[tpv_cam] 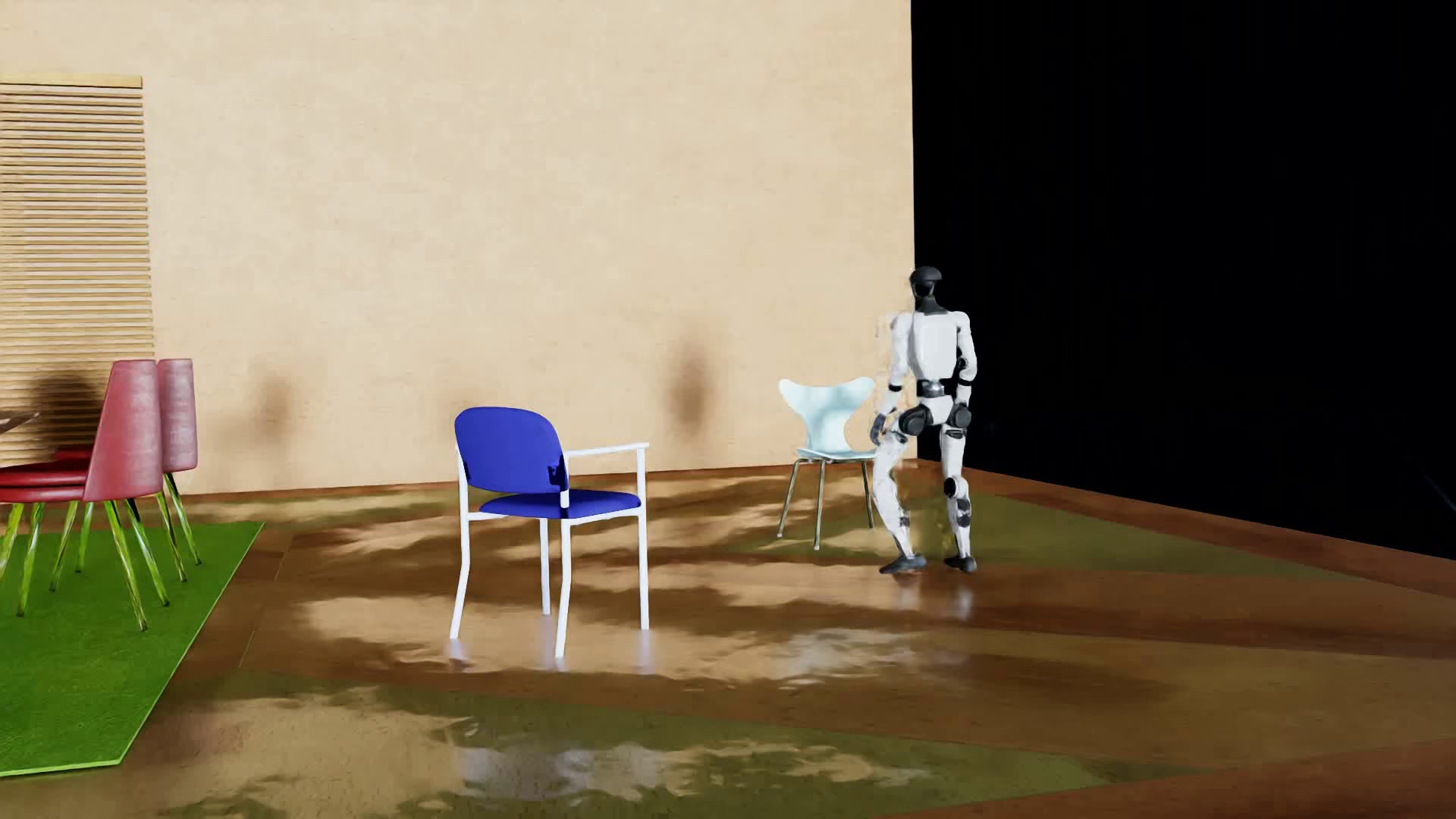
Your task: Move towards the light cyan chair
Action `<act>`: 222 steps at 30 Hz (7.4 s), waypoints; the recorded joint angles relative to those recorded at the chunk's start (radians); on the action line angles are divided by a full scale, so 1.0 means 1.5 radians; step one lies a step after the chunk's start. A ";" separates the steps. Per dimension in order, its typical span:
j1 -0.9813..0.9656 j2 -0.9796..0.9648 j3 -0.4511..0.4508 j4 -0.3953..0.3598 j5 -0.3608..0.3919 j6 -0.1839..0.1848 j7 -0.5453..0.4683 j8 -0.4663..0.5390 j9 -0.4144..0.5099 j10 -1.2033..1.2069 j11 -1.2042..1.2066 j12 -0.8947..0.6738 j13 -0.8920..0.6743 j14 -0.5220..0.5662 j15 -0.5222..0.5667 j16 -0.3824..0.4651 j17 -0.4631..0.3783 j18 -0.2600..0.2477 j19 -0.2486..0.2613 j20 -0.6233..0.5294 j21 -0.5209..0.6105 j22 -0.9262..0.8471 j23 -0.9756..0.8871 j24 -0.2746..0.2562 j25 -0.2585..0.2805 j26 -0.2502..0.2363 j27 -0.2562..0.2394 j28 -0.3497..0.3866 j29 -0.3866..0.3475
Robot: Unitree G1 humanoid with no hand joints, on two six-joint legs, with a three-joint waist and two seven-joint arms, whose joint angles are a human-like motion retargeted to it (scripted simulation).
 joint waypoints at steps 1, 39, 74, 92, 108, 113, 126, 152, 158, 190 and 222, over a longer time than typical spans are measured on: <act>-0.019 -0.001 0.006 -0.016 0.012 0.002 -0.093 0.016 0.000 0.004 0.003 -0.012 -0.018 -0.010 0.001 0.007 0.002 0.000 -0.006 -0.015 -0.011 0.030 -0.005 0.015 0.014 -0.006 0.004 -0.039 -0.020; -0.011 -0.234 0.011 -0.413 -0.071 -0.034 -0.467 0.038 0.004 -0.307 0.310 -0.056 -0.071 -0.052 -0.042 -0.024 0.053 0.079 0.034 -0.116 -0.014 -0.035 -0.067 0.067 0.098 -0.131 0.095 -0.063 -0.152; 0.056 -0.032 0.009 -0.387 -0.034 -0.014 -0.487 0.045 -0.038 -0.340 -0.059 -0.125 -0.084 -0.055 0.071 -0.017 0.031 0.100 -0.008 -0.181 0.121 0.017 -0.011 0.036 0.121 -0.107 0.033 -0.069 -0.058; 0.080 -0.018 0.008 -0.387 -0.033 -0.013 -0.477 0.052 -0.035 -0.344 -0.045 -0.102 -0.061 -0.067 0.055 -0.018 0.030 0.107 -0.006 -0.189 0.105 0.038 0.008 0.043 0.106 -0.099 0.037 -0.089 -0.062; 0.082 -0.010 0.007 -0.388 -0.034 -0.010 -0.483 0.046 -0.033 -0.336 -0.048 -0.111 -0.073 -0.068 0.054 -0.020 0.026 0.104 -0.009 -0.205 0.123 0.030 0.004 0.051 0.102 -0.105 0.025 -0.087 -0.057; 0.081 -0.011 0.008 -0.386 -0.032 -0.010 -0.485 0.044 -0.032 -0.333 -0.045 -0.109 -0.068 -0.070 0.053 -0.015 0.023 0.103 -0.010 -0.207 0.140 0.035 0.002 0.049 0.104 -0.113 0.025 -0.084 -0.054; 0.076 -0.012 0.010 -0.384 -0.030 -0.012 -0.486 0.042 -0.023 -0.323 -0.042 -0.094 -0.063 -0.072 0.051 -0.016 0.007 0.100 -0.012 -0.200 0.159 0.031 0.006 0.044 0.120 -0.106 0.032 -0.077 -0.054; 0.070 -0.010 0.010 -0.386 -0.033 -0.010 -0.489 0.037 -0.023 -0.310 -0.043 -0.107 -0.078 -0.072 0.048 -0.013 0.000 0.099 -0.012 -0.229 0.182 0.027 0.010 0.034 0.126 -0.096 0.028 -0.076 -0.057; 0.071 -0.005 0.012 -0.389 -0.036 -0.009 -0.495 0.031 -0.023 -0.306 -0.042 -0.115 -0.074 -0.074 0.045 -0.015 0.006 0.102 -0.011 -0.214 0.168 0.032 0.000 0.035 0.136 -0.108 0.038 -0.074 -0.061; 0.074 -0.011 0.014 -0.398 -0.044 -0.009 -0.495 0.029 -0.012 -0.318 -0.037 -0.108 -0.076 -0.072 0.045 -0.016 0.017 0.113 -0.002 -0.167 0.176 0.034 0.001 0.085 0.130 -0.141 0.037 -0.110 -0.055; 0.064 -0.009 0.021 -0.410 -0.054 -0.009 -0.526 -0.007 -0.010 -0.312 -0.039 -0.099 -0.082 -0.061 0.040 -0.025 0.013 0.107 -0.008 -0.150 0.183 0.021 0.001 0.069 0.147 -0.125 0.043 -0.087 -0.054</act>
